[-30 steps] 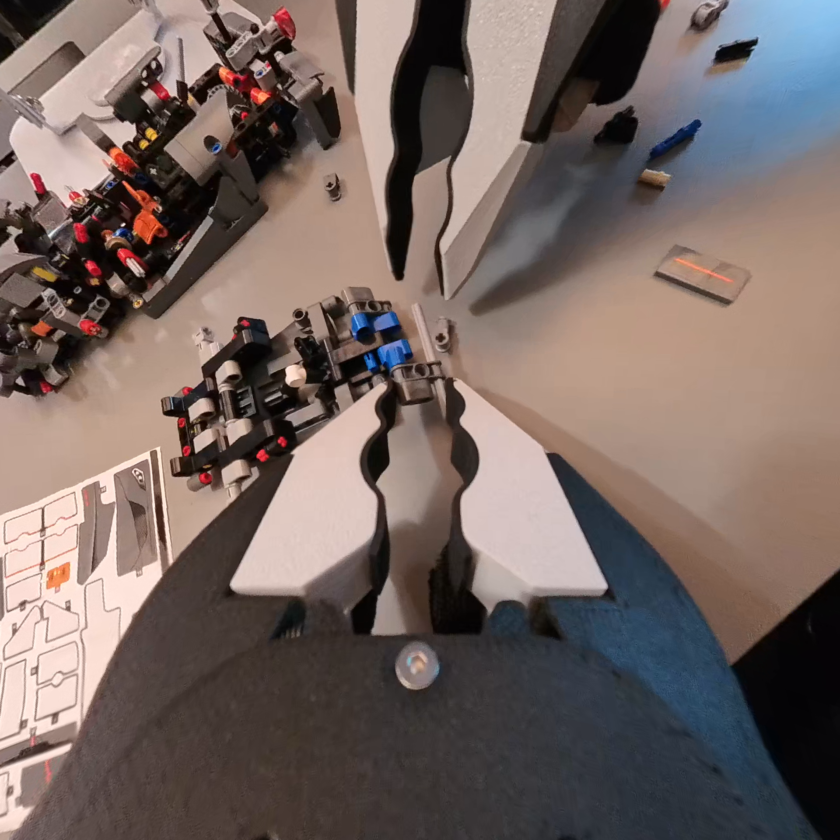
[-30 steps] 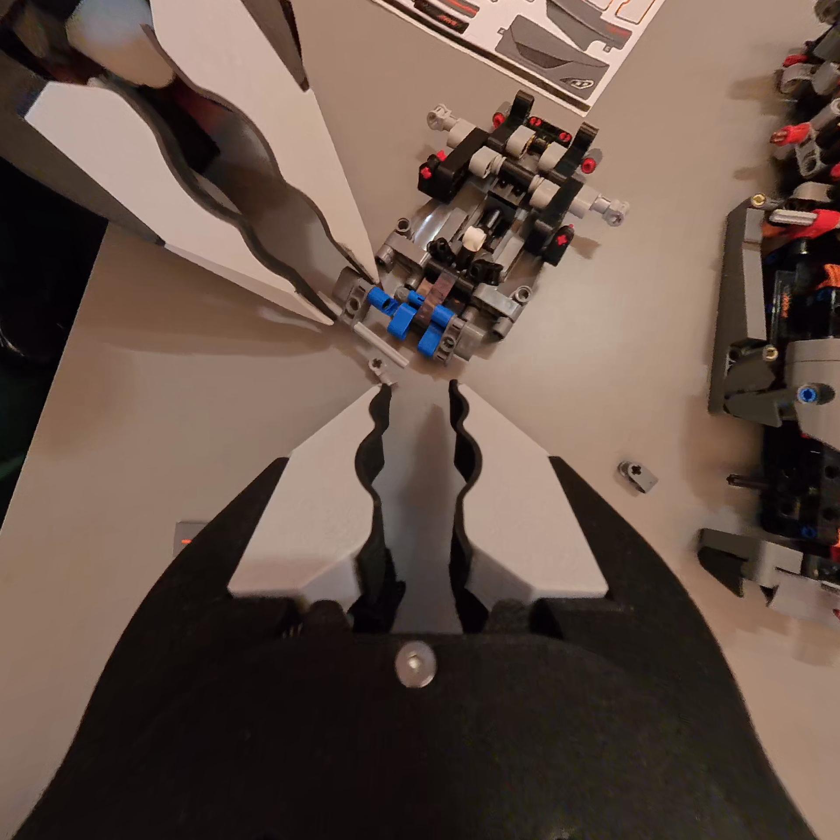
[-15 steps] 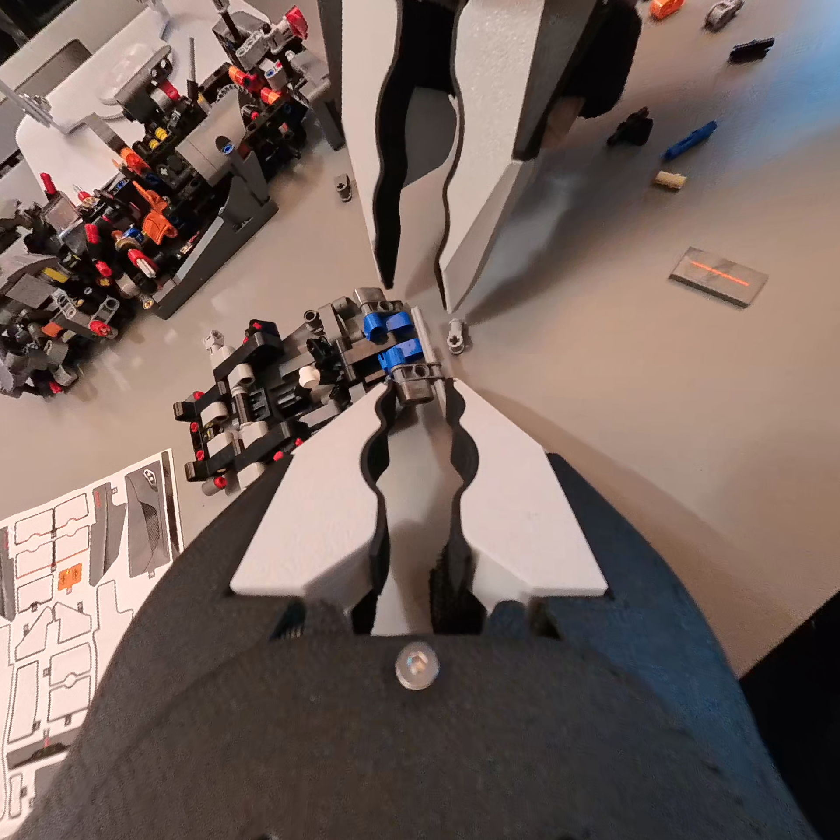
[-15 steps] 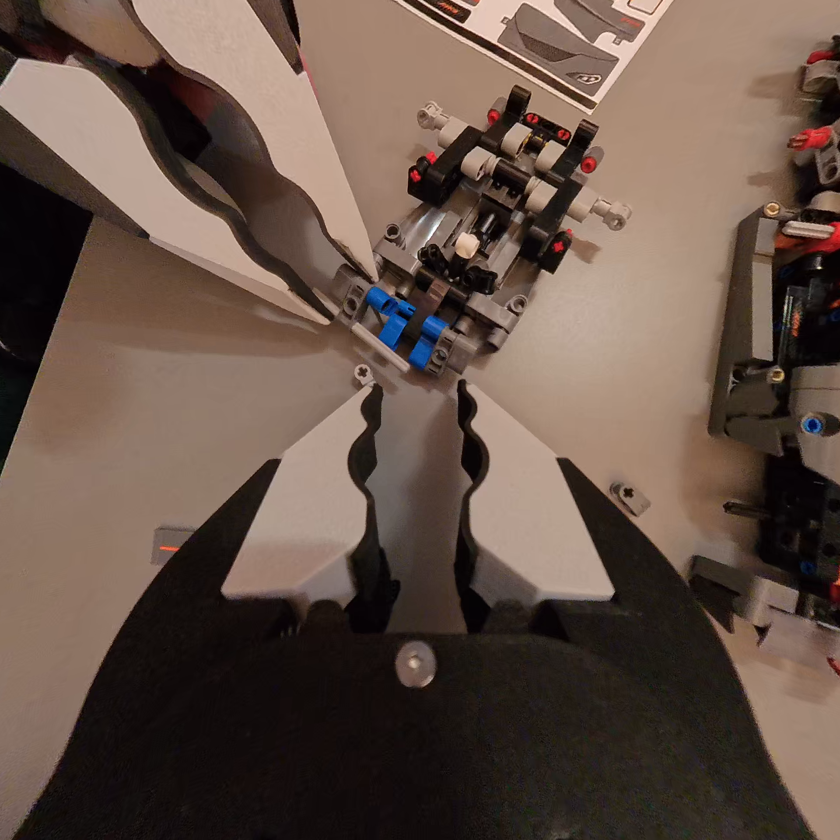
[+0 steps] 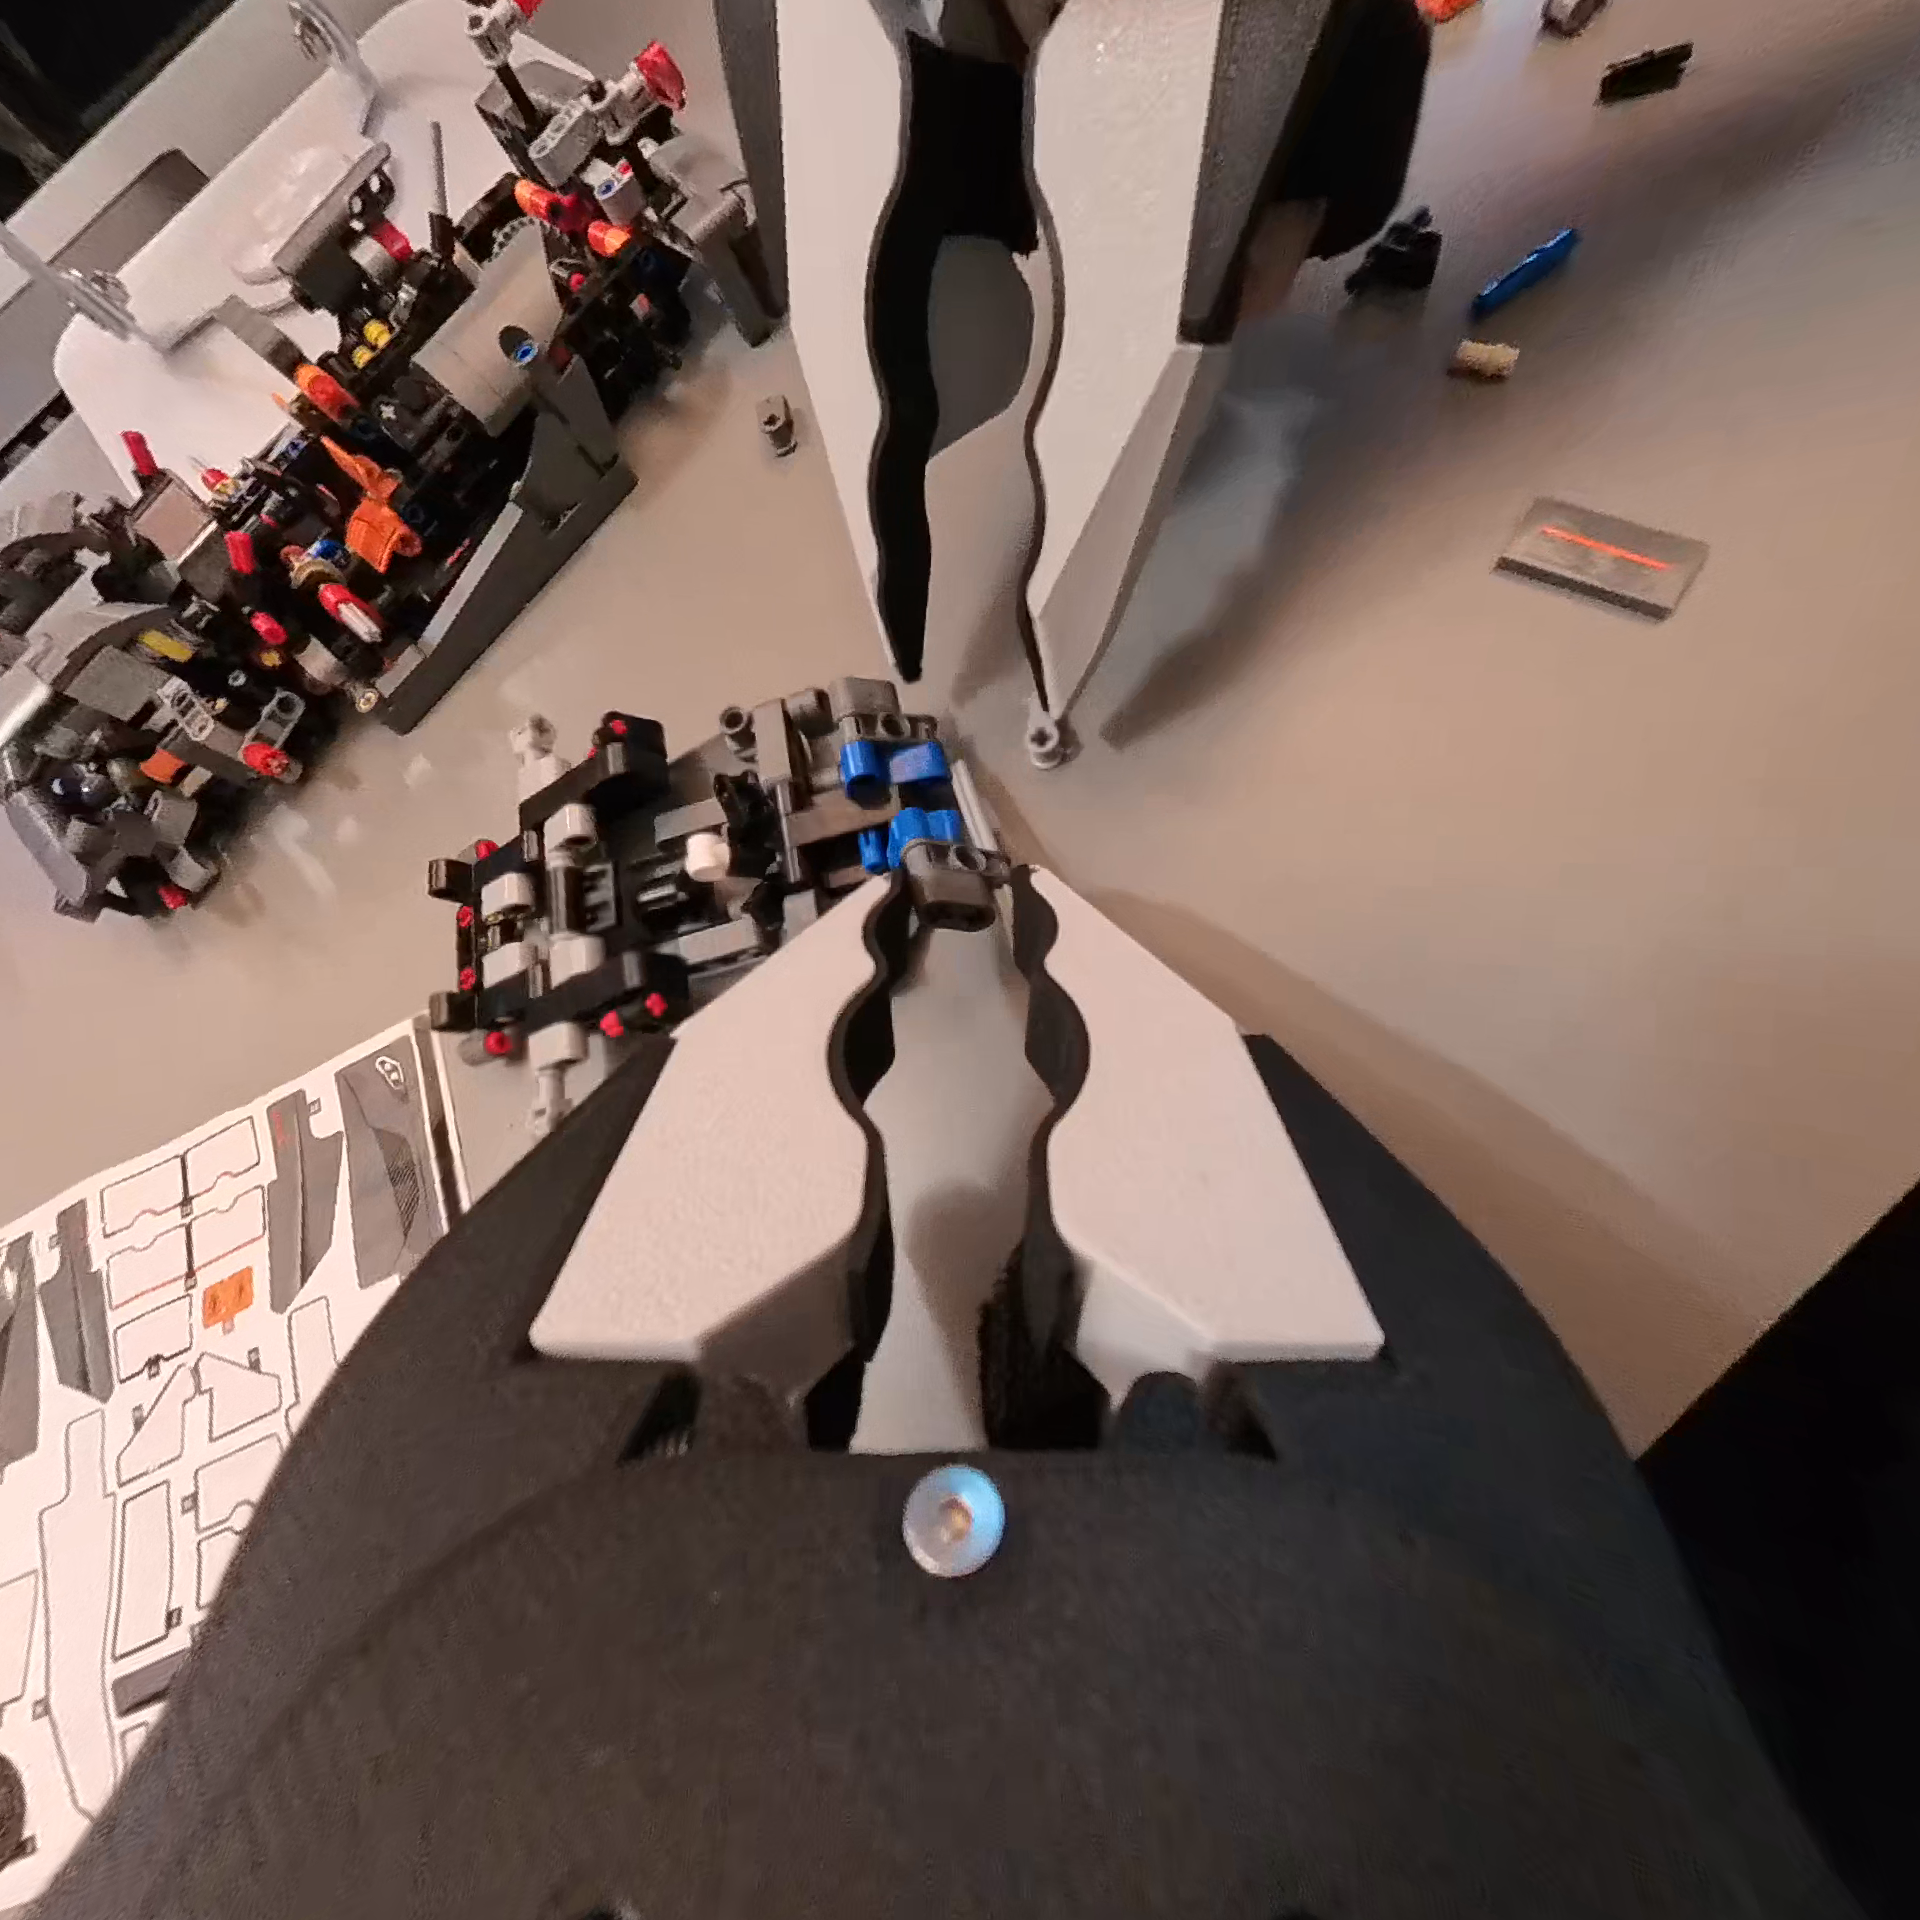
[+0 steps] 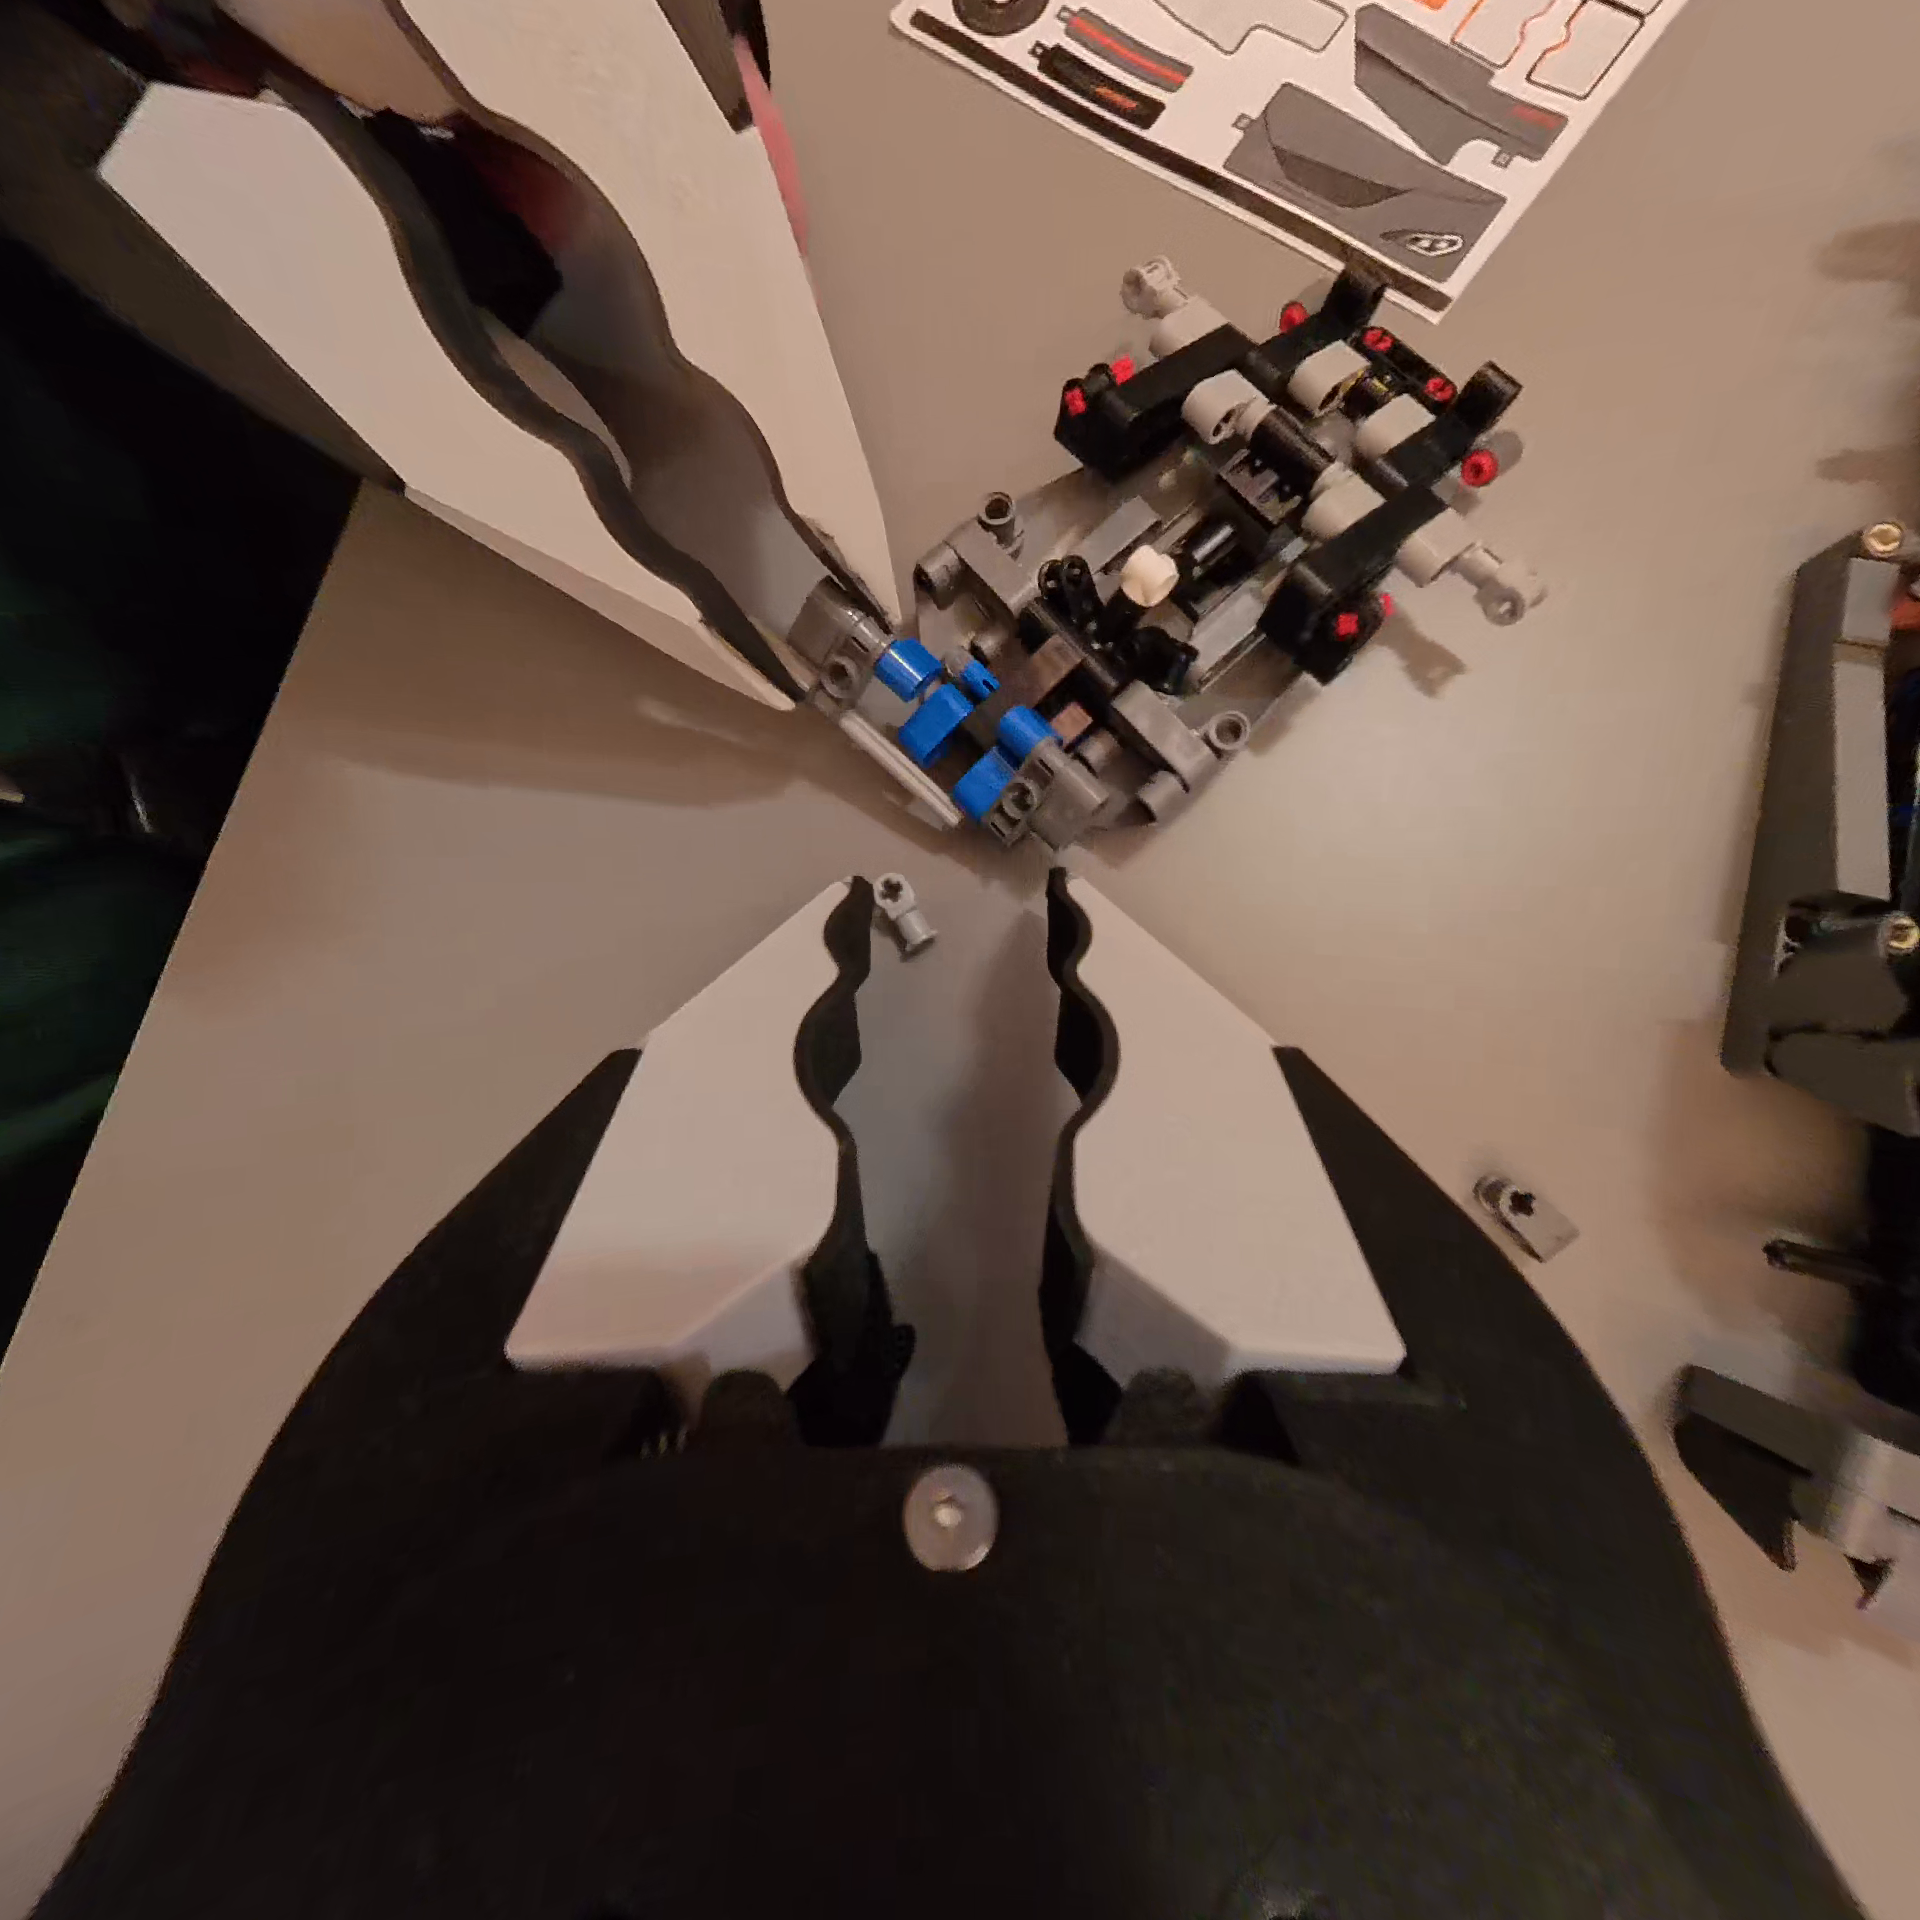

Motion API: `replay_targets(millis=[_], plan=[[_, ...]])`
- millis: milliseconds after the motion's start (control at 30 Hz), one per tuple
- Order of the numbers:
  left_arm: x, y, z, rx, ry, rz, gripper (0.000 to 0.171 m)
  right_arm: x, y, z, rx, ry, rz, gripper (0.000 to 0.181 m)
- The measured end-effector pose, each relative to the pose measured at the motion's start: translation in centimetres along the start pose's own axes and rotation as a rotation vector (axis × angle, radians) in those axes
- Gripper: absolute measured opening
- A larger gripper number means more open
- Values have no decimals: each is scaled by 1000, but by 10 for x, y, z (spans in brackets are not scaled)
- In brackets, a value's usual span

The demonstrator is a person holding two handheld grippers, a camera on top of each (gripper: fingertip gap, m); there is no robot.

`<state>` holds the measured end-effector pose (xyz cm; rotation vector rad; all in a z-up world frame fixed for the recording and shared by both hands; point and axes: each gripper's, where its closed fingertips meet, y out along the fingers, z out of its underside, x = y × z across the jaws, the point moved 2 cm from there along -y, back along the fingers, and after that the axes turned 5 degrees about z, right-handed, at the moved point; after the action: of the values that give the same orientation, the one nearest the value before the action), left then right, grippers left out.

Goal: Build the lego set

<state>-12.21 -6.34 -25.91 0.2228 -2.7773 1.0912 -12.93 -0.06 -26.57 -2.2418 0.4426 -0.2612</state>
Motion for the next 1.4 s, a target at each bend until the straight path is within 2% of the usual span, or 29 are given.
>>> replay_targets(millis=[333,800,1167,1400], plan=[[5,-4,-1,-36,-7,12,11,3,9,5,36,-30,-3,32],[11,5,1,3,15,24,10,3,12,3,35,-55,-14,31],[12,-6,8,17,18,15,6,2,12,3,28,-52,-26,31],[6,-4,7,5,-13,54,6,-2,4,3,56,-63,31,29]])
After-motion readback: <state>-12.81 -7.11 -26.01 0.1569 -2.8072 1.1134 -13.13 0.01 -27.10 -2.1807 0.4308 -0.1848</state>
